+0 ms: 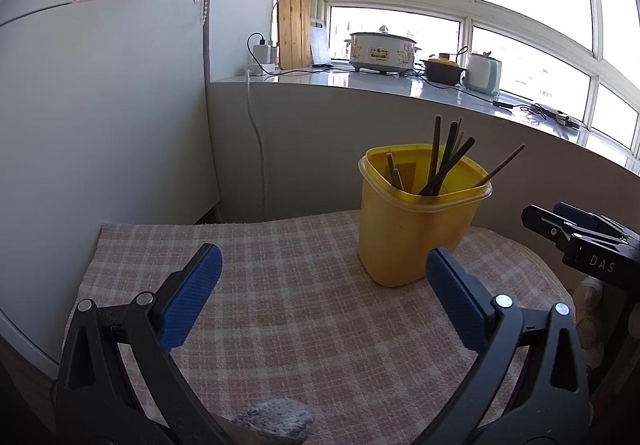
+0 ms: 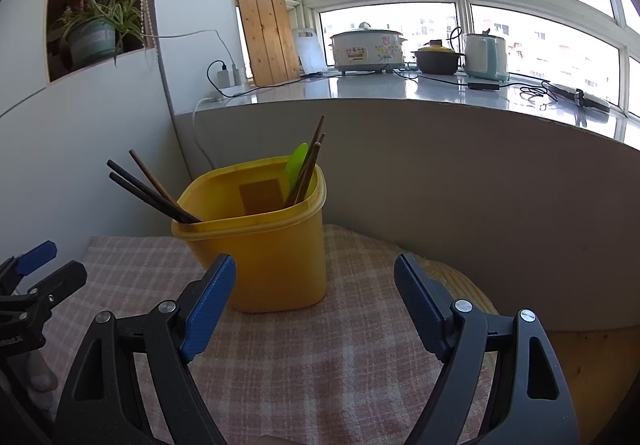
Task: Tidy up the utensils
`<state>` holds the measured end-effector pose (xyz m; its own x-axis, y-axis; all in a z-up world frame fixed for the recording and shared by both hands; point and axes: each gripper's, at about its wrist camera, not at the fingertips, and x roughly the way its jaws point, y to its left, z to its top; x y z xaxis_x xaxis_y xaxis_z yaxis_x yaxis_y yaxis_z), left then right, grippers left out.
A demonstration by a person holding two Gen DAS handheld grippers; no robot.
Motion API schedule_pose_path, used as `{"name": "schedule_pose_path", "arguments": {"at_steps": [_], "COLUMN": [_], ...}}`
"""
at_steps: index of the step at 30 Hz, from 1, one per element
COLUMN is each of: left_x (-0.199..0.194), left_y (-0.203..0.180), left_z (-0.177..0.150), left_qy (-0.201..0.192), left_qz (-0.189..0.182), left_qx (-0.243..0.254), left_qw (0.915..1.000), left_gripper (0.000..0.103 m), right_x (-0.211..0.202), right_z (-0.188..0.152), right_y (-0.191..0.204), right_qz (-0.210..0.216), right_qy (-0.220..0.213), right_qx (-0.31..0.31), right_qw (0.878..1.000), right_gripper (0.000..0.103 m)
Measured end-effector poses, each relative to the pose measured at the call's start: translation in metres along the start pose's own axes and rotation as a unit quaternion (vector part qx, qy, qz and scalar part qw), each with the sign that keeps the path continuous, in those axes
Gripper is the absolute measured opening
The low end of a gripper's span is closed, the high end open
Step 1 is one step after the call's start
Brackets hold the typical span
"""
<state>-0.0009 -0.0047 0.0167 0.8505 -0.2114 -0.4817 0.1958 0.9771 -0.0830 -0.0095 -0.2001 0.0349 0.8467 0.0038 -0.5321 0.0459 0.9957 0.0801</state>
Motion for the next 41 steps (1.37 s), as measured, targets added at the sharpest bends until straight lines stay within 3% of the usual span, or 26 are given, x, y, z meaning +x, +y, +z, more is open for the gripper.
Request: {"name": "schedule_pose_path", "arguments": {"at_steps": [41], "left_x": [0.005], "left_y": [0.002], "left_z": [-0.005], "left_qy": [0.008], "left_qz": [0.013], "left_qx": [0.005], "left_qw": [0.9999], "left_gripper": [0.103], "right_x": [0.01], "right_z": [-0.007], "right_y": [-0.013], "right_qz": [0.005], "right_qy": [0.028], "right_qx": [0.027], "right_qw": [0.999], "right_gripper": [0.081]}}
